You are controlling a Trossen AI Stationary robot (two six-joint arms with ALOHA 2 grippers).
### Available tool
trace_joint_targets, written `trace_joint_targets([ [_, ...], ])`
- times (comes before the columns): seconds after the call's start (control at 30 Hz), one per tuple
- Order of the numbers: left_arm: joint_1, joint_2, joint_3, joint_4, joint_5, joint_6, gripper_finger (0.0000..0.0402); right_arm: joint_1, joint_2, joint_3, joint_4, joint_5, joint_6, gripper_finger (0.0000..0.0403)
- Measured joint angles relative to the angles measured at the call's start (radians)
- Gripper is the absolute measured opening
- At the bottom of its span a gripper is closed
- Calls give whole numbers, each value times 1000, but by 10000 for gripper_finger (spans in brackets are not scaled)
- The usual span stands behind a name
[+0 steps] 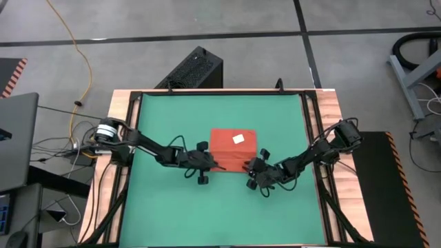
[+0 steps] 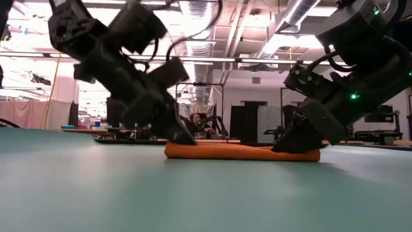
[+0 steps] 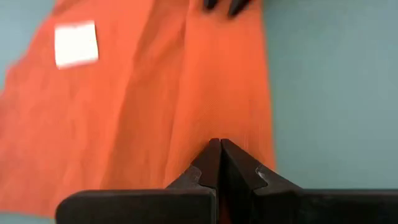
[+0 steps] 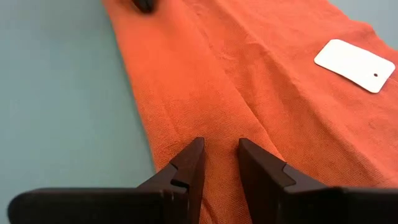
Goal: Roll towel
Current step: Roll the orange microfiber towel
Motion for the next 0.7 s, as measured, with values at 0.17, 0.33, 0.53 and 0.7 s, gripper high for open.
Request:
trace_joint_targets([
  [0.17, -1, 61, 3, 7, -3, -55, 0, 1, -9, -2, 14, 1, 2, 120],
  [0.33, -7, 76, 5, -31, -4, -82, 0, 31, -120, -8, -16, 15, -100, 120],
  [0.53, -6, 74, 6, -71, 7, -95, 0, 94, -325, -3, -43, 53, -327, 121],
  [0.7, -7, 74, 6, -75, 13, -92, 0, 115, -371, -2, -72, -37, -413, 139],
])
